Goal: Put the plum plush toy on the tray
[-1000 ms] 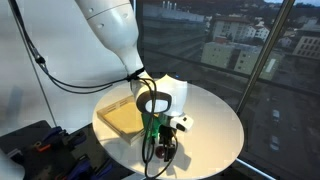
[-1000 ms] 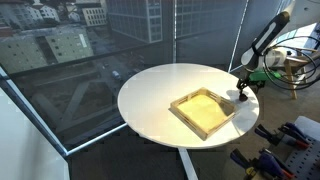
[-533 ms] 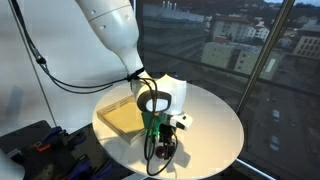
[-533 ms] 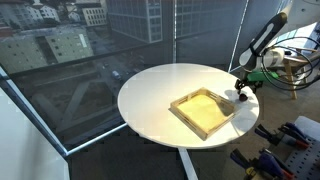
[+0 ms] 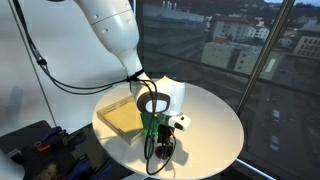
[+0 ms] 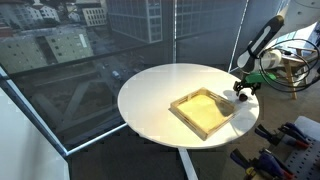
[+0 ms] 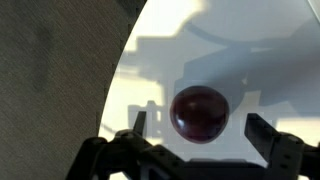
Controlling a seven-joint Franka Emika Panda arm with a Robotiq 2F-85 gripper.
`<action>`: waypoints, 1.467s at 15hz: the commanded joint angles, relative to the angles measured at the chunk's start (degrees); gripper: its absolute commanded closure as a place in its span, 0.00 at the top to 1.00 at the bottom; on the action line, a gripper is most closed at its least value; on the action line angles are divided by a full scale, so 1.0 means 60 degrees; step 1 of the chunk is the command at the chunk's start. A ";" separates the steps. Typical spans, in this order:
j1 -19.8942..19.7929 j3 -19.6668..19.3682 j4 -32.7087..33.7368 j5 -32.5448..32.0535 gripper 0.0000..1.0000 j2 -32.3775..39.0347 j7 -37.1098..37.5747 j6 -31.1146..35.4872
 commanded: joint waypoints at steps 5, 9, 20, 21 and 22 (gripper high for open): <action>0.0075 -0.0015 0.0191 0.0122 1.00 0.0301 0.0239 0.0100; 0.0040 -0.0008 0.0208 0.0134 0.75 0.0342 0.0213 0.0078; 0.0021 0.0004 0.0130 0.0094 0.34 0.0152 0.0107 -0.0179; 0.0038 -0.0012 0.0119 0.0086 0.34 0.0126 0.0129 -0.0197; 0.0046 -0.0015 0.0096 0.0077 0.34 0.0077 0.0121 -0.0226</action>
